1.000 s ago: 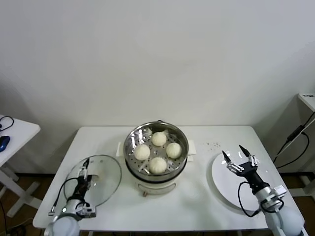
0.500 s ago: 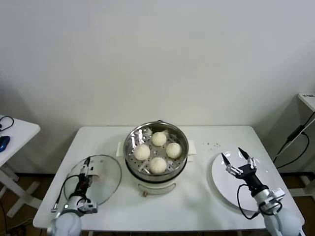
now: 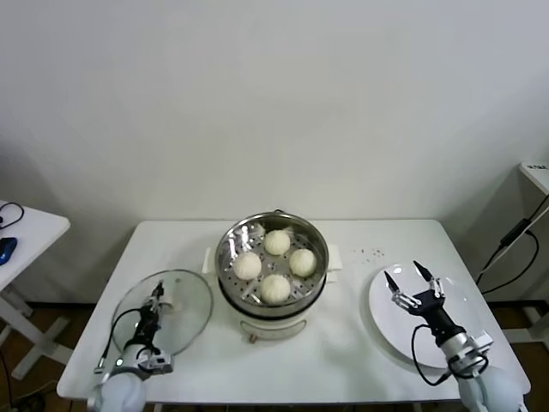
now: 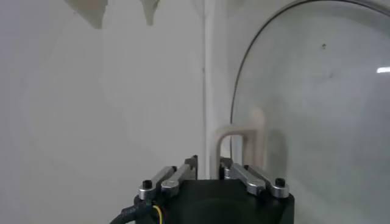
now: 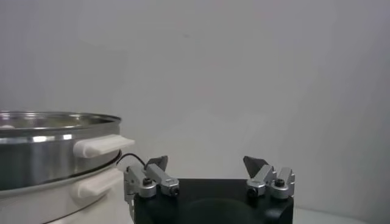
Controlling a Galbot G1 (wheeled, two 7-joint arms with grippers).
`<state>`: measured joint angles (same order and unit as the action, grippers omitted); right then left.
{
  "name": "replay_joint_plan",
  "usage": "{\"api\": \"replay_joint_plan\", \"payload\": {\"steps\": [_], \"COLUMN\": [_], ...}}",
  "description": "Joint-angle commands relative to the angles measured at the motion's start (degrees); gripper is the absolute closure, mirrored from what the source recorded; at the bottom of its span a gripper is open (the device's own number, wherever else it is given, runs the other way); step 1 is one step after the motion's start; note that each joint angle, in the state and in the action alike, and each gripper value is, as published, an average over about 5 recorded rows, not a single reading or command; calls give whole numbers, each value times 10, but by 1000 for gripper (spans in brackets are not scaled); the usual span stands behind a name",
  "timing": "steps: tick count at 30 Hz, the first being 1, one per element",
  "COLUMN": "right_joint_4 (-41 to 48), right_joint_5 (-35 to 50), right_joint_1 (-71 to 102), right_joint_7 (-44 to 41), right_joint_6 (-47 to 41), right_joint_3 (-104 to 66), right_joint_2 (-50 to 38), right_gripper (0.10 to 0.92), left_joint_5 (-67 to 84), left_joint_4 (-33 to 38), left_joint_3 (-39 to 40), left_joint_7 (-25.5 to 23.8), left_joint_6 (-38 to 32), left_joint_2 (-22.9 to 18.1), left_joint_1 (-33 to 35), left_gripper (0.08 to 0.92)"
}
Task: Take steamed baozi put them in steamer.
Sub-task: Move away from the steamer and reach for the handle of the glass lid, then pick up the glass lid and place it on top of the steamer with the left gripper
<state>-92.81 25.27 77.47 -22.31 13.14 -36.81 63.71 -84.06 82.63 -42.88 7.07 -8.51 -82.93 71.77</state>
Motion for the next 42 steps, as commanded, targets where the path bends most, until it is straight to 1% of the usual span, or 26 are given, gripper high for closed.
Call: {"api": "replay_joint_plan", "payload": {"steps": [1,3,6,13,20,24,28,31,35,42], "right_joint_4": [1,3,9,24,46,49,60,75,86,92], "right_joint_5": [-6,-6,-5,12,15,15,12,6,-5,-29], "right_joint_1": [-4,-6,-9,-12,-11,-8,-12,-20,-26,-35], "right_joint_7": [0,0,1,16,30,32,43,55,67,77], "right_joint_6": [0,0,3,16,43,49,56,63,68,68], "right_joint_3": [2,3,6,12,14,18,33,47,61,72], "right_joint_2": [1,0,-5,-28,-38,-39,-47,-51,-48,-30], "right_gripper": [203,203,203,203,203,203,203,203,203,203], "left_joint_5": [19,27,37,46,27,22,22,22,17,12], "left_joint_4": [12,31,69,186,295,343,384,405,416,404], "left_joint_3": [2,4,7,7,8,16,30,54,104,202], "left_joint_7": [9,13,18,21,11,-1,-15,-18,-28,-58], "left_joint_6": [16,28,53,121,189,217,242,259,280,316], "left_joint_2": [-1,0,0,-2,-16,-21,-17,-12,-10,-8], "left_joint_1": [7,17,36,93,147,162,160,159,154,116], "left_gripper": [766,817,845,844,844,844,844,844,844,844]}}
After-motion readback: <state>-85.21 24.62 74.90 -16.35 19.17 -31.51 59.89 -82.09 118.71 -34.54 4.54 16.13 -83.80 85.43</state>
